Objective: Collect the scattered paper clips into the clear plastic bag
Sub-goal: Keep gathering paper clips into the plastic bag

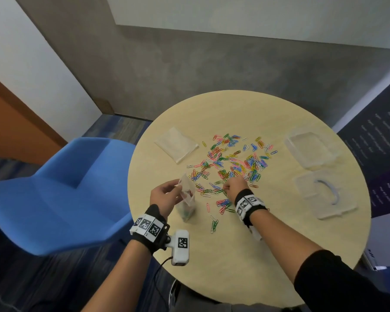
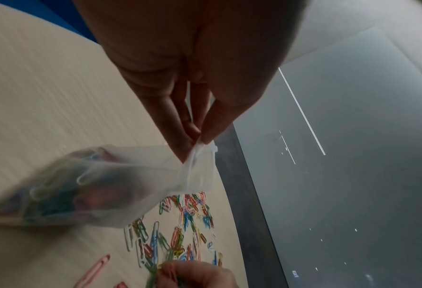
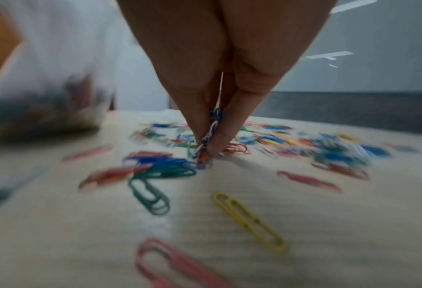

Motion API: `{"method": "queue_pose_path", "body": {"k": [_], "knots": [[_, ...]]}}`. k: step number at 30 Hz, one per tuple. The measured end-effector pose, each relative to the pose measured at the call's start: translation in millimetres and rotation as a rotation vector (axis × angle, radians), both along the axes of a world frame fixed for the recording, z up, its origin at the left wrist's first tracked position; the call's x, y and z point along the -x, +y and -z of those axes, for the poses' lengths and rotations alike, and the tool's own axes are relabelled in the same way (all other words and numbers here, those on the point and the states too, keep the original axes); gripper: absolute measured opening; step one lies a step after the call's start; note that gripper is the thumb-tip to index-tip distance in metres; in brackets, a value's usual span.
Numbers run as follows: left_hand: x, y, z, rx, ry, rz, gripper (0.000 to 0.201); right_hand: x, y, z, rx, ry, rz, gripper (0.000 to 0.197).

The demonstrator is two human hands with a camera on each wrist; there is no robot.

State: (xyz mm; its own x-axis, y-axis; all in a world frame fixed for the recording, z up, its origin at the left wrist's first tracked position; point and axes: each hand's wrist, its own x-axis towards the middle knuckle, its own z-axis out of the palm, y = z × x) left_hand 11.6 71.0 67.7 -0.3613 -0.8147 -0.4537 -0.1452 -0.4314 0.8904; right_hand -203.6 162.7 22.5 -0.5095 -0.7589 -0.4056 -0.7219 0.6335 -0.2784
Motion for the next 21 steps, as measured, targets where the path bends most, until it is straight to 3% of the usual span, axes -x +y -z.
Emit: {"method": "queue_pose_path", "body": {"k": [3,6,8,11,13,19,21], "knots": [[12,4,5,-0.014,-0.027,0.017,0.019,22,18,2,0.261,-0.225,0.409,0.015],[23,8,9,-0.010,-0.058,0.054,0.018,25,25,-12,0.469,-0.773,0.706,0.021],[31,12,9,-0.003,-0.070,0.079,0.020,17,22,-30,0.612,-1.095,0.746,0.025],[43,18,7,-0.008,-0.071,0.097,0.024,-4,15,-54,0.651,-1.282,0.603,0.023],[49,19,5,0.004,-0.072,0.120,0.025,-15,8,-58,0.581,-1.220,0.486,0.023],[56,20,6,0.042,-0.133,0.179,0.026,-32,-8,-57,0.265,-0.451,0.144,0.012],[56,22,7,0.070,-0.146,0.192,0.025,-39,-13,-61,0.188,-0.347,0.114,0.022]]}}
